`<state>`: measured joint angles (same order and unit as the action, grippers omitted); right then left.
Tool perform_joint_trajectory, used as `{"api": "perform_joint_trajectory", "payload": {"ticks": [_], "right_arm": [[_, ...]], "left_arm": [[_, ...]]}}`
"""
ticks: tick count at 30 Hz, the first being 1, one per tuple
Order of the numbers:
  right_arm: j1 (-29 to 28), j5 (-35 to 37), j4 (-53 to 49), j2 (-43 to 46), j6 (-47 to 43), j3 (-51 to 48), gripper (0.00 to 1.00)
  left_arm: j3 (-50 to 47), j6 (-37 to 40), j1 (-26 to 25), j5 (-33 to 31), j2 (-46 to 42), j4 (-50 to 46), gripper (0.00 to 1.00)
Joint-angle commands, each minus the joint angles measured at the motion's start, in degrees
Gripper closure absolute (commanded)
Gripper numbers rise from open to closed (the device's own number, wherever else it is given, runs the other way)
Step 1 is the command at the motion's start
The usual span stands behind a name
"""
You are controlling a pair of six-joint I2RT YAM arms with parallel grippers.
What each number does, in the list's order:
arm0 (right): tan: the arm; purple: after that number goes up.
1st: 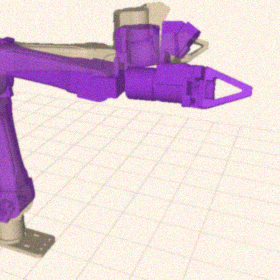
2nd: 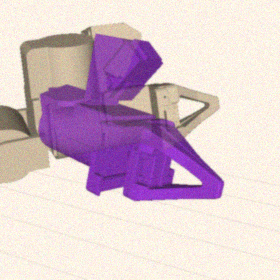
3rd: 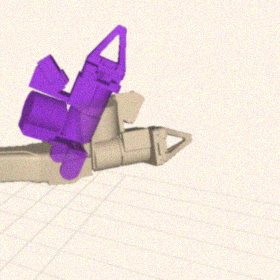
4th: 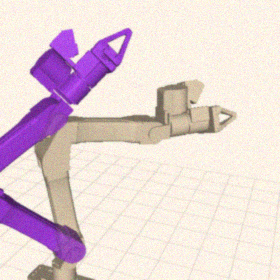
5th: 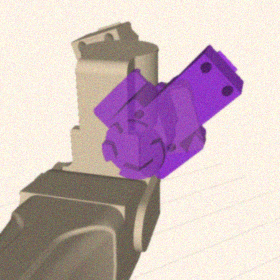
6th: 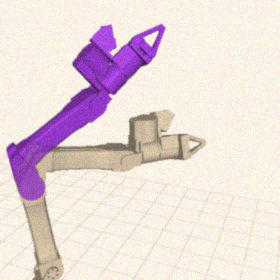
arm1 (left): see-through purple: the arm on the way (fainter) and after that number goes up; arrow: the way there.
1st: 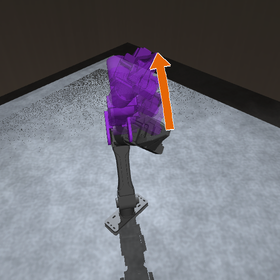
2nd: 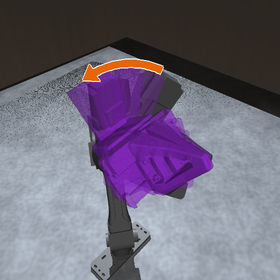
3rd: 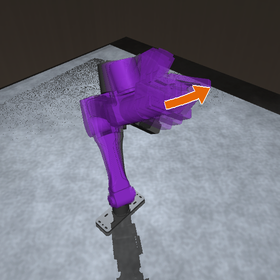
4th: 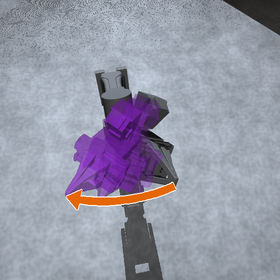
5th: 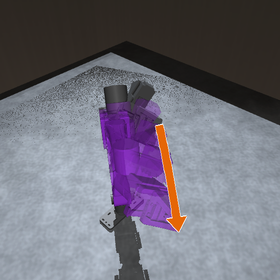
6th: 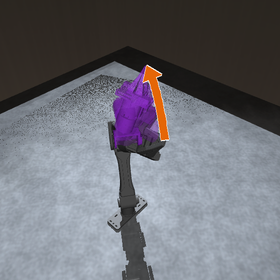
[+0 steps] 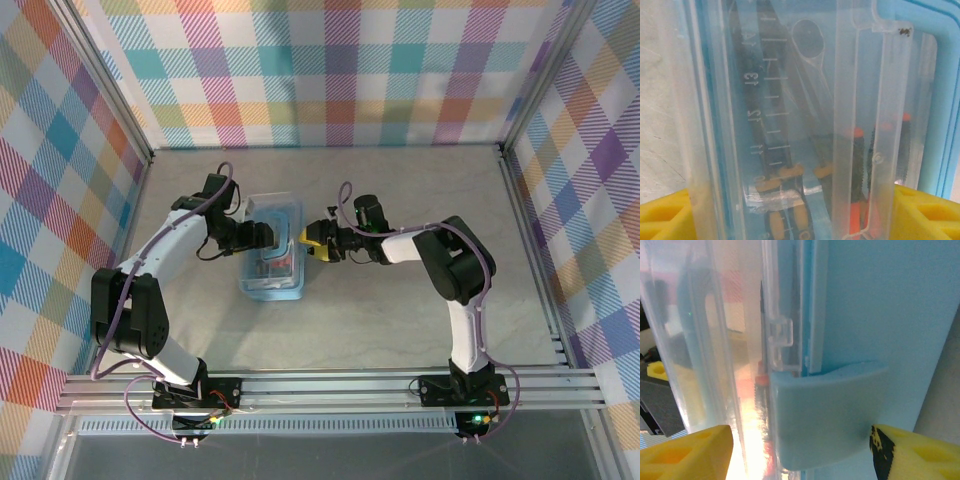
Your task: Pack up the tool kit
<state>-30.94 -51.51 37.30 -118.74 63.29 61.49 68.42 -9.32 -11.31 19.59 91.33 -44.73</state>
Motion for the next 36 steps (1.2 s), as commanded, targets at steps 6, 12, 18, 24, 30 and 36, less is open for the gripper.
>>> {"api": "perform_joint_trajectory", "payload": {"ticks": [6,12,18,24,30,36], "right_arm": [[-0.7,-0.8,5.3,-1.8,3.3,0.8,0.21],[-0.9,-0.6,9.1,-3.6,6.2,0.1,0.18],[-1.3,-0.1,12.9,-3.8,8.6,0.0,0.17],[-1.7,-0.1,21.4,-4.5,15.5,-1.0,0.18],[-1.7,0.2,22.6,-3.2,16.1,-2.4,0.21],[-1.1,0.9,21.6,-0.6,15.2,-3.8,0.23]], "left_arm": [[-7.1,-0.5,0.4,1.2,6.3,-5.5,0.38],[-7.2,-0.3,0.4,1.3,5.8,-5.5,0.38],[-7.6,-0.3,0.4,1.6,5.6,-5.3,0.38],[-7.6,-0.4,0.4,1.5,5.4,-5.2,0.38],[-7.4,-0.4,0.4,1.1,5.3,-5.4,0.38],[-7.4,-0.3,0.4,0.4,5.1,-5.9,0.38]]}}
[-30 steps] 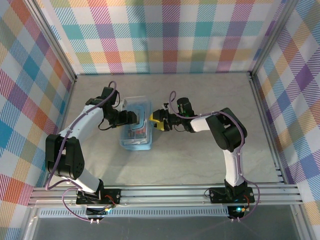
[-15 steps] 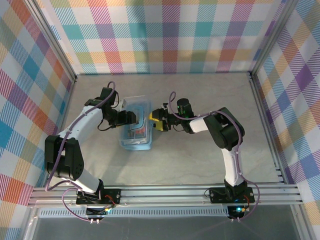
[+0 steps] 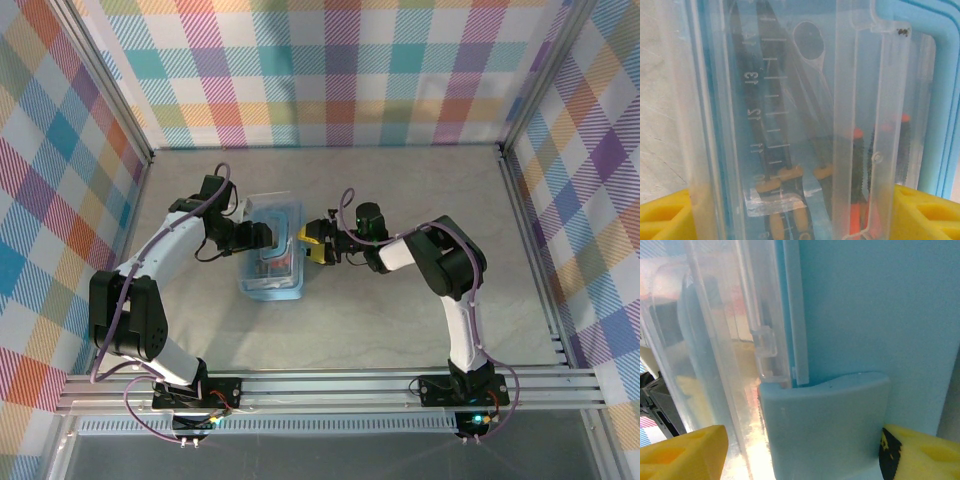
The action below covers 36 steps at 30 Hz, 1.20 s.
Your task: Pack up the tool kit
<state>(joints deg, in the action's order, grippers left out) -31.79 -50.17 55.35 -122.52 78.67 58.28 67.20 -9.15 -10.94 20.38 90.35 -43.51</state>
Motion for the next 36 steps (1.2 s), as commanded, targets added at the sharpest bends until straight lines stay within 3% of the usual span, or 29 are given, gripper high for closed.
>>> {"api": "perform_joint_trajectory", "payload": {"ticks": [1,14,36], "right_arm": [[-0.2,-0.4,3.1,3.4,-0.6,-0.6,0.24],[0.5,-1.1,4.5,4.9,-0.2,-1.1,0.32],[0.7,1.2,-12.7,6.5,-10.1,0.0,0.47]], "left_arm": [[-6.1,-0.4,0.0,-0.6,6.1,-7.2,0.38],[-6.4,-0.4,0.0,-0.7,5.6,-7.5,0.38],[-6.3,-0.6,0.0,-0.8,5.4,-7.5,0.38]]}}
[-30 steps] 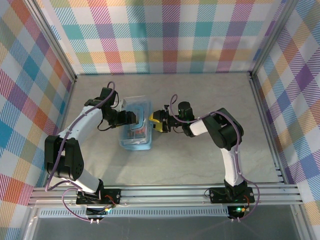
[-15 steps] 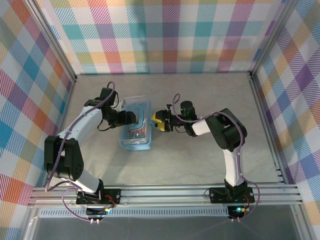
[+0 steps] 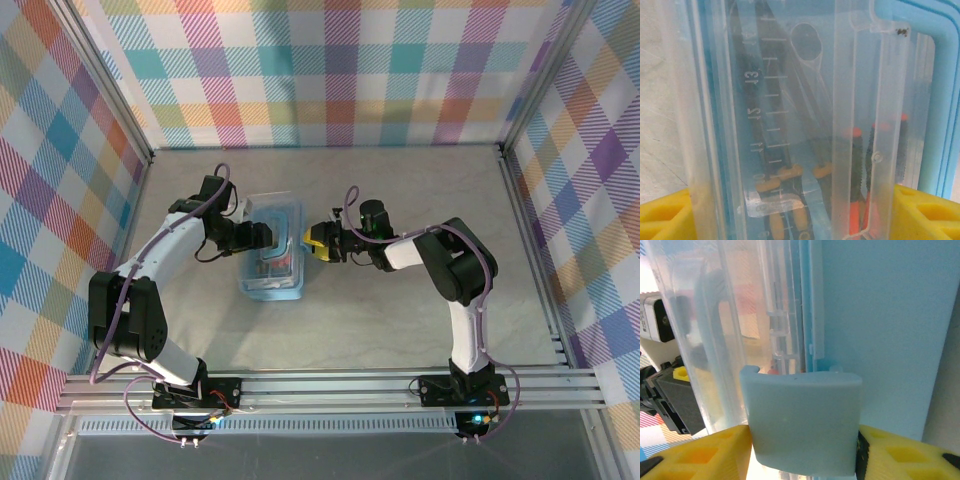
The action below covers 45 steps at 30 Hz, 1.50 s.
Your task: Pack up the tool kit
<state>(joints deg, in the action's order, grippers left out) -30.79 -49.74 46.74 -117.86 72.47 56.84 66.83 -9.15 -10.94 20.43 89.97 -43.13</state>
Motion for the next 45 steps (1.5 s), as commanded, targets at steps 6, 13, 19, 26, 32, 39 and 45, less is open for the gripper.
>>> {"api": "perform_joint_trajectory", "payload": {"ticks": [6,13,19,26,32,39,45], "right_arm": [[-0.3,1.0,-6.5,1.5,-5.1,2.5,0.50],[-0.8,1.0,-10.2,1.1,-7.2,4.2,0.51],[-1.6,1.2,-12.3,0.3,-8.0,4.7,0.51],[-1.6,3.6,-16.2,-1.6,-10.0,2.7,0.52],[-1.6,3.5,-16.5,-0.4,-11.5,0.8,0.49],[-0.7,2.8,-18.2,2.1,-13.0,0.8,0.47],[0.6,2.5,-16.6,2.8,-12.8,-0.3,0.46]], "left_arm": [[-5.9,-0.6,0.0,-0.7,6.0,-7.7,0.38],[-5.9,-0.7,0.0,-0.7,6.1,-7.6,0.38],[-5.6,-1.0,-0.9,-2.1,6.8,-7.9,0.38],[-4.9,-1.7,-2.6,-3.9,7.3,-8.2,0.37],[-3.8,-1.9,-3.9,-5.3,8.2,-9.1,0.36],[-1.9,-2.7,-5.5,-9.6,9.6,-11.5,0.33],[-1.2,-3.0,-6.1,-11.3,10.3,-12.8,0.31]]}}
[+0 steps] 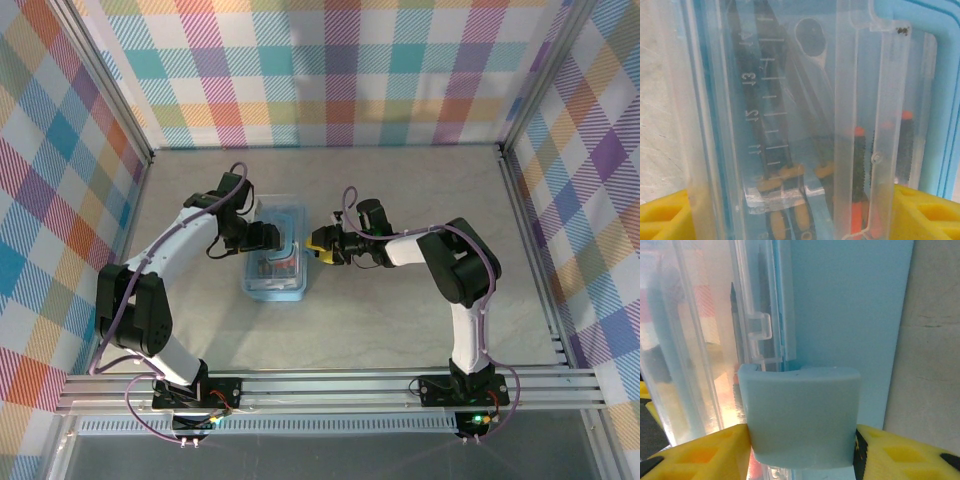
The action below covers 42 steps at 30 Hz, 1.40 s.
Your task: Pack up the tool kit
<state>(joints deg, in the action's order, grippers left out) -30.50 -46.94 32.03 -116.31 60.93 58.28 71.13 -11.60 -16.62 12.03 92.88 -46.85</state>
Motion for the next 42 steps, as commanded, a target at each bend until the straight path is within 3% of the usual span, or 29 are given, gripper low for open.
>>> {"api": "perform_joint_trajectory", "payload": {"ticks": [1,16,26,42], "right_arm": [[0.5,-0.3,-1.5,1.3,-1.2,-2.0,0.46],[1.0,-0.6,3.0,-1.0,3.1,0.5,0.52],[0.3,-0.4,0.4,-3.3,2.5,2.3,0.55],[0.4,3.1,-12.0,-0.1,-6.2,1.3,0.45]], "left_arm": [[-5.4,-0.5,-0.4,-3.0,7.5,-9.3,0.31],[-6.4,-0.3,-0.9,-3.5,7.3,-9.6,0.31],[-5.7,-0.4,-2.6,-5.4,9.1,-9.9,0.31],[-6.6,-0.4,-2.7,-4.9,8.6,-9.1,0.31]]}}
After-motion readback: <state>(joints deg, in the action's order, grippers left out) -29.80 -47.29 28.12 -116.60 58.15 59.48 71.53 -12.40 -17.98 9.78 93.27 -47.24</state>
